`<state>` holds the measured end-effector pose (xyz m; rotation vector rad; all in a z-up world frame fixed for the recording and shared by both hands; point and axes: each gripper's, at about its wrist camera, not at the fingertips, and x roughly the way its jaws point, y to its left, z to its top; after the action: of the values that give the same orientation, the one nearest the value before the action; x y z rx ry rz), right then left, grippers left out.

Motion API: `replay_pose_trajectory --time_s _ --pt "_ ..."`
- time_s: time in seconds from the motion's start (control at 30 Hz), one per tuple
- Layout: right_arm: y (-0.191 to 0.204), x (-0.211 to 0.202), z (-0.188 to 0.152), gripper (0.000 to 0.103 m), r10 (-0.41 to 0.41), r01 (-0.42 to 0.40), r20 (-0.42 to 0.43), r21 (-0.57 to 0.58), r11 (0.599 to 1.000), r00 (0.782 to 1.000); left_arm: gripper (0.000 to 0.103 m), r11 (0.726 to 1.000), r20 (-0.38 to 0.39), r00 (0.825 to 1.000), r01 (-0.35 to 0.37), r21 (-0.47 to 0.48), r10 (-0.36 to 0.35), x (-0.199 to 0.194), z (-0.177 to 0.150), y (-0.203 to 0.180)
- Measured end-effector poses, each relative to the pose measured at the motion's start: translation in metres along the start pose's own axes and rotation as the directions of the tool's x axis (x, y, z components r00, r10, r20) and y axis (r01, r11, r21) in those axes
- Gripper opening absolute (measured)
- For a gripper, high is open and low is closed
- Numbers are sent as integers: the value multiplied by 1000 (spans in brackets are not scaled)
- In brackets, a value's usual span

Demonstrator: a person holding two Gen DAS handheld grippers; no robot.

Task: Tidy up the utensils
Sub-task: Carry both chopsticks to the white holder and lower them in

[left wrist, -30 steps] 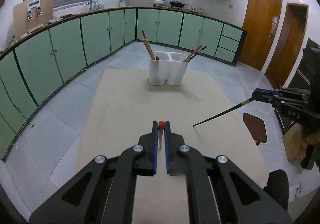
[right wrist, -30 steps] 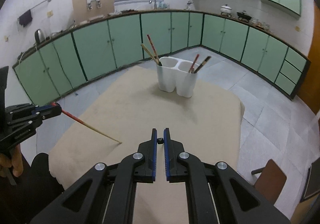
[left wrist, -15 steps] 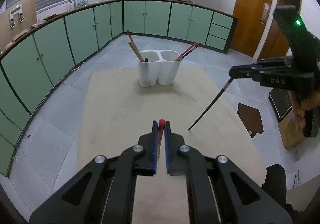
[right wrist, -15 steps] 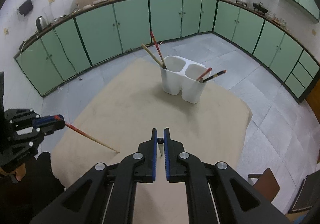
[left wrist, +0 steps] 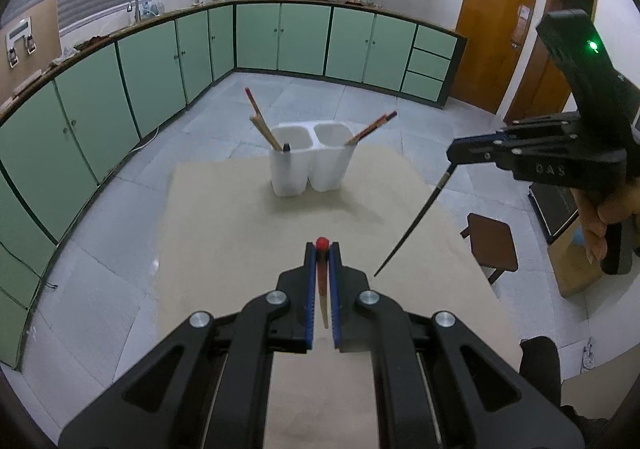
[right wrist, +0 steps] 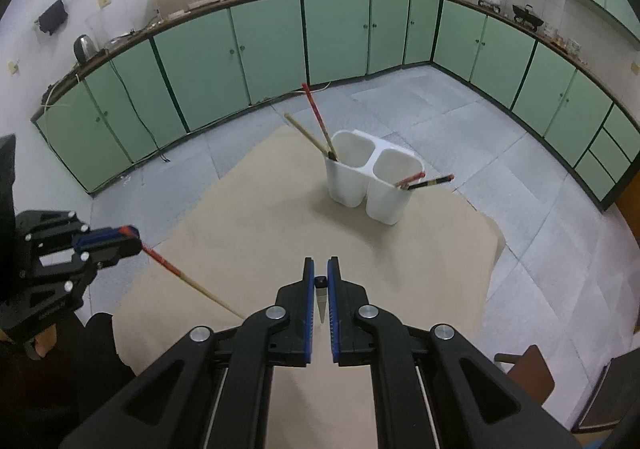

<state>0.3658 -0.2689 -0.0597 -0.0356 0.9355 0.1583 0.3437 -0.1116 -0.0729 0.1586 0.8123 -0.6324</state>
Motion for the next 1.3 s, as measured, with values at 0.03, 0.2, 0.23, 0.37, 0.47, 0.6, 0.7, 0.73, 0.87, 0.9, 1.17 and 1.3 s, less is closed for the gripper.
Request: replay_pose_trajectory --time_s 0.03,0.2,0.23,0.37,0.47,0.6,0.7,0.73,0.87,0.9,1.17,1.3 --pt "-1 -6 4 6 0 0 4 2 1000 1000 5 1000 3 1000 -4 4 4 -2 6 0" --pt "-6 -34 27 6 -24 23 36 10 1000 999 5 1000 21 1000 -19 14 18 -12 48 4" --pt "-8 -40 33 6 -27 27 44 13 1000 999 5 1000 24 1000 -19 13 19 -15 56 6" --pt "-16 -62 57 6 -36 33 83 37 999 996 5 1000 50 999 -11 -18 11 -23 97 11" --pt "-24 -72 75 6 -45 39 107 57 998 993 5 1000 77 997 -16 -22 18 -26 127 9" --pt "-37 -76 98 6 -51 39 130 91 995 990 5 999 109 993 -36 -27 38 -24 162 7" --pt "-42 -74 114 6 -57 42 143 103 994 988 5 998 115 992 -44 -51 50 -16 185 10" --pt "-42 -73 119 6 -63 48 147 102 994 987 5 997 112 992 -44 -67 52 -11 194 13" --pt "-46 -66 144 6 -83 66 163 108 992 983 5 993 116 991 -61 -99 73 7 219 19" --pt "-48 -65 148 6 -87 68 168 111 991 982 5 993 118 990 -60 -104 72 11 224 21" --pt "-74 -39 180 6 -109 75 201 167 983 974 5 987 119 988 -84 -137 101 48 258 30" --pt "-87 -14 186 6 -124 86 199 190 978 972 5 986 118 988 -84 -143 102 71 261 36"
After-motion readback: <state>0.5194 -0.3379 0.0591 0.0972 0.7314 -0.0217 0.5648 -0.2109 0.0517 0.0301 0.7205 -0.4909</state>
